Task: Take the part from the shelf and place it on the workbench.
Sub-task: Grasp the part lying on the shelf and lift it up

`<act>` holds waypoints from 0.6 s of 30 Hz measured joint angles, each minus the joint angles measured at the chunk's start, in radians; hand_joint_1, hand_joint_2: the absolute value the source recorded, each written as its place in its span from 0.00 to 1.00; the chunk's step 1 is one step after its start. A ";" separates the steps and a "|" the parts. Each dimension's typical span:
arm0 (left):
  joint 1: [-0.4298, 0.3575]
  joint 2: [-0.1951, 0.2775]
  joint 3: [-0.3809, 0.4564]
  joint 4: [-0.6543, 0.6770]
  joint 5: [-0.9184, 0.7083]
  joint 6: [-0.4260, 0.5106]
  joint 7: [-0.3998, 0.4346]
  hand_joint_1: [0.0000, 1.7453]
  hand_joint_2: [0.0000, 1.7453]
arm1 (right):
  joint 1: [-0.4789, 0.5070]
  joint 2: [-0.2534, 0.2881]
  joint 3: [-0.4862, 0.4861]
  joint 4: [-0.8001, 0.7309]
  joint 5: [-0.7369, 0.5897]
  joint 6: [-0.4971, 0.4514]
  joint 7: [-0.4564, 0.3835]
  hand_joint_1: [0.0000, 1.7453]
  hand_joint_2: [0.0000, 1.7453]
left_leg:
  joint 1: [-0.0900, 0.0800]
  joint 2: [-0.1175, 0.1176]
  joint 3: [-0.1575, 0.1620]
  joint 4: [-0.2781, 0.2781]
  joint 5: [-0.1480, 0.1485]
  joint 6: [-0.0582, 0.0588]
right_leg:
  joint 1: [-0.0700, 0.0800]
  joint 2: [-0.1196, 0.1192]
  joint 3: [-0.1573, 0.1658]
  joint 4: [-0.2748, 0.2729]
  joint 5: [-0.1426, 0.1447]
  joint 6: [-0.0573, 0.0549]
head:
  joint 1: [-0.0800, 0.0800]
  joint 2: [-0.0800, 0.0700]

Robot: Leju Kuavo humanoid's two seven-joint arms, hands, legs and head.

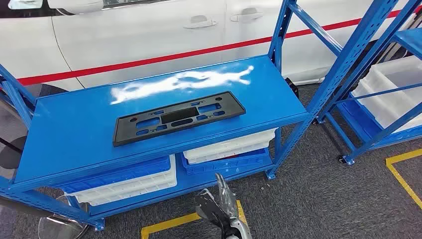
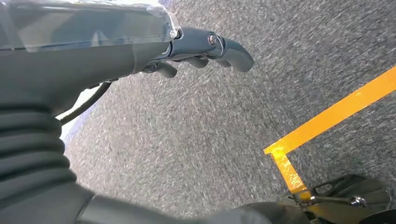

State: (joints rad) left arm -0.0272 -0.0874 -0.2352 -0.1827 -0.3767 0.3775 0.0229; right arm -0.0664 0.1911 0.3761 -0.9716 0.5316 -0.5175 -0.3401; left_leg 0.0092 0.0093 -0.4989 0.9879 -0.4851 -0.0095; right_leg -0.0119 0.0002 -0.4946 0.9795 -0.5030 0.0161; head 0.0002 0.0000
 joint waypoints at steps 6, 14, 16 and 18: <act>-0.011 0.000 -0.014 0.000 -0.019 -0.005 0.002 0.00 1.00 | -0.018 -0.017 0.051 -0.132 0.190 -0.047 0.041 0.00 1.00 | 0.000 0.000 0.000 0.000 0.000 0.000 | 0.000 0.000 0.000 0.000 0.000 0.000 | 0.000 0.000; -0.034 -0.001 -0.038 0.000 -0.051 -0.030 -0.013 0.00 1.00 | -0.051 -0.054 0.096 -0.202 0.777 -0.149 0.225 0.00 1.00 | 0.000 0.000 0.000 0.000 0.000 0.000 | 0.000 -0.001 0.000 0.000 0.000 0.000 | 0.000 0.000; -0.038 -0.002 -0.039 0.000 -0.052 -0.036 -0.023 0.00 1.00 | -0.058 -0.064 0.094 -0.200 0.843 -0.149 0.258 0.00 1.00 | 0.000 0.000 0.000 0.000 0.000 0.000 | 0.000 -0.001 0.000 0.000 0.000 0.000 | 0.000 0.000; -0.041 -0.002 -0.039 0.000 -0.047 -0.045 -0.036 0.00 1.00 | -0.067 -0.074 0.089 -0.189 0.890 -0.149 0.291 0.00 1.00 | 0.000 0.000 0.000 0.000 0.000 0.000 | 0.000 -0.001 0.000 0.000 0.000 0.000 | 0.000 0.000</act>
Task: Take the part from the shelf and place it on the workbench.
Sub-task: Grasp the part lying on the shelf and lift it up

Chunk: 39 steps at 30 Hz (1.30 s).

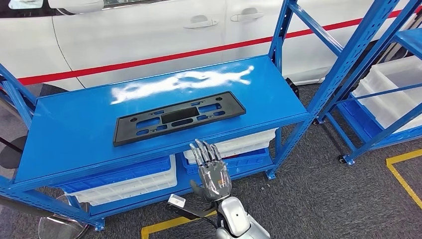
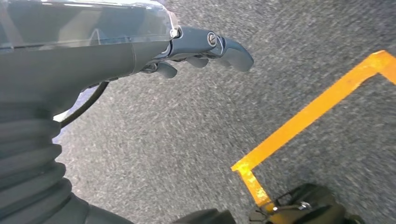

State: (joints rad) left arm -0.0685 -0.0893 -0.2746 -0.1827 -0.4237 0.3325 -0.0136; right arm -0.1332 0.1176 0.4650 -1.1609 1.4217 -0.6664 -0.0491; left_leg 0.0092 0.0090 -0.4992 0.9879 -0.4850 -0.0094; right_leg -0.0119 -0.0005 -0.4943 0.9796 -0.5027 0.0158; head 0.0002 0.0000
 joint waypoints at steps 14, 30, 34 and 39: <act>0.000 -0.006 0.056 0.000 0.052 -0.112 -0.117 0.00 1.00 | -0.103 -0.043 -0.045 0.213 0.142 0.000 0.164 0.00 1.00 | 0.000 -0.001 -0.001 0.001 0.000 0.000 | 0.000 -0.001 -0.001 0.000 0.001 0.000 | 0.000 0.000; -0.010 -0.007 0.062 0.000 0.005 -0.115 -0.106 0.00 0.00 | -0.259 -0.106 -0.043 0.222 0.126 0.000 0.174 0.00 1.00 | 0.000 0.000 -0.001 0.001 0.002 0.000 | 0.000 0.000 -0.002 0.000 0.002 0.000 | 0.000 0.000; -0.009 -0.007 0.064 0.000 0.003 -0.115 -0.103 0.00 0.00 | -0.261 -0.105 -0.047 0.212 0.108 0.000 0.154 0.00 1.00 | 0.000 0.000 -0.001 0.001 0.002 0.000 | 0.000 0.000 -0.002 0.000 0.002 0.000 | 0.000 0.000; -0.009 -0.007 0.072 0.000 0.013 -0.120 -0.103 0.00 0.00 | -0.254 -0.098 -0.047 0.212 0.084 0.000 0.128 0.00 1.00 | 0.000 0.000 -0.001 0.001 0.002 0.000 | 0.000 0.000 -0.002 0.000 0.002 0.000 | 0.000 0.000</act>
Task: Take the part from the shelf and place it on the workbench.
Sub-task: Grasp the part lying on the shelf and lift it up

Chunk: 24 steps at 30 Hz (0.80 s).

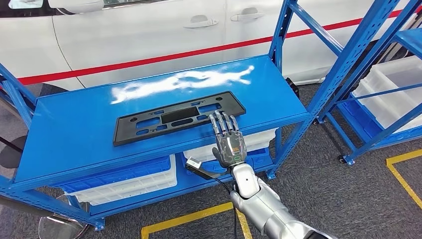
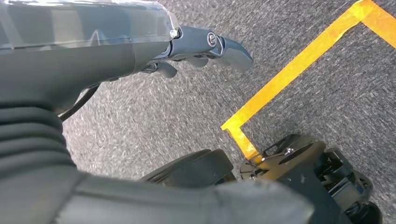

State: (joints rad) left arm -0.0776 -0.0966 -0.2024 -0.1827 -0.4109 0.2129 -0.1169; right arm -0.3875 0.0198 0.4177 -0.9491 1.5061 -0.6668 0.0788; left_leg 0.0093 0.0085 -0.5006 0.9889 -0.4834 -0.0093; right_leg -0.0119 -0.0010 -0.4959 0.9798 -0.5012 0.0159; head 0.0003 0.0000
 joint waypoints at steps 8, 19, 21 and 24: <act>0.000 -0.001 0.023 0.000 0.022 -0.007 -0.006 0.00 0.00 | 0.013 0.015 0.000 -0.001 -0.014 0.000 -0.007 0.00 1.00 | 0.002 0.001 0.012 -0.025 -0.003 0.020 | -0.004 -0.002 0.012 -0.020 0.001 0.009 | 0.000 0.000; 0.019 -0.008 0.040 0.000 0.012 0.002 -0.002 0.00 0.00 | 0.095 0.018 -0.008 -0.067 -0.011 0.000 -0.061 0.00 1.00 | 0.035 -0.010 0.128 -0.057 -0.074 -0.015 | -0.032 -0.004 -0.158 0.073 0.108 0.047 | 0.016 0.000; 0.016 -0.006 0.041 0.001 0.010 0.003 -0.002 0.00 0.00 | 0.110 0.023 -0.008 -0.101 -0.005 0.000 -0.072 0.00 1.00 | 0.032 -0.009 0.124 -0.046 -0.095 -0.031 | -0.029 -0.003 -0.156 0.064 0.085 0.026 | 0.017 0.000; 0.012 -0.007 0.041 0.001 0.006 0.003 -0.002 0.00 0.00 | 0.124 0.030 -0.008 -0.143 -0.005 -0.001 -0.076 0.00 1.00 | 0.036 -0.009 0.130 -0.026 -0.114 -0.041 | -0.026 0.002 -0.144 0.072 0.051 -0.010 | 0.012 0.000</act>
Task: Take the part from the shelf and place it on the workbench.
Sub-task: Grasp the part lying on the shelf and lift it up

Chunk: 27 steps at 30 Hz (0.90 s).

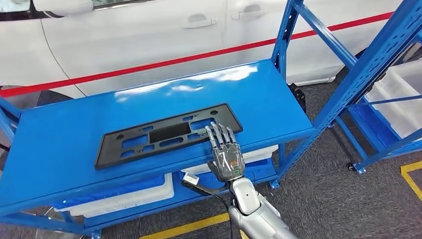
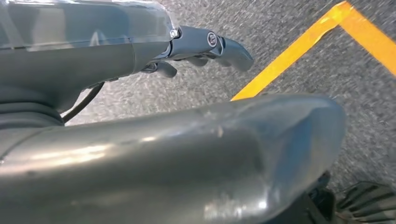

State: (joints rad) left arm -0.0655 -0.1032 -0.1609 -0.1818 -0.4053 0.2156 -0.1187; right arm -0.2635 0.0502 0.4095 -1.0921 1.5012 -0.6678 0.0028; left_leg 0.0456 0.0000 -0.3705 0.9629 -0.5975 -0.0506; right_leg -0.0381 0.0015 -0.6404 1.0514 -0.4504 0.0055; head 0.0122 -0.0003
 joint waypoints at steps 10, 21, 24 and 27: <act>0.005 0.000 0.012 0.000 0.006 -0.007 -0.001 0.00 0.00 | 0.052 0.025 0.020 -0.031 -0.012 0.000 -0.012 0.00 1.00 | -0.043 0.001 -0.260 0.159 0.137 0.075 | 0.037 0.020 0.096 -0.021 -0.060 -0.026 | -0.004 0.000; 0.003 -0.009 0.015 0.000 -0.013 -0.015 -0.006 0.00 0.00 | 0.030 0.029 0.073 0.004 -0.168 0.002 -0.039 0.00 1.00 | -0.052 -0.001 -0.237 0.075 0.156 0.059 | 0.037 0.021 0.097 -0.028 -0.061 -0.010 | 0.002 0.000; 0.004 -0.010 0.016 0.000 -0.014 -0.014 -0.007 0.00 0.00 | 0.019 0.029 0.088 -0.008 -0.214 0.008 -0.045 0.00 1.00 | -0.053 -0.001 -0.238 0.075 0.158 0.063 | 0.036 0.020 0.097 -0.029 -0.058 -0.006 | 0.002 0.000; 0.004 -0.010 0.021 0.000 -0.014 -0.011 -0.008 0.00 0.00 | -0.001 0.025 0.103 -0.050 -0.260 0.019 -0.063 0.00 1.00 | -0.054 -0.003 -0.238 0.075 0.160 0.066 | 0.035 0.017 0.097 -0.030 -0.058 -0.005 | 0.002 0.000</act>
State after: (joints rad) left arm -0.0612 -0.1137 -0.1402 -0.1816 -0.4191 0.2049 -0.1266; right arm -0.2641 0.0753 0.5126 -1.1417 1.2411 -0.6484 -0.0601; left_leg -0.0085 -0.0026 -0.6084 1.0379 -0.4377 0.0150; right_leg -0.0034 0.0182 -0.5431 1.0217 -0.5080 0.0006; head 0.0142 -0.0004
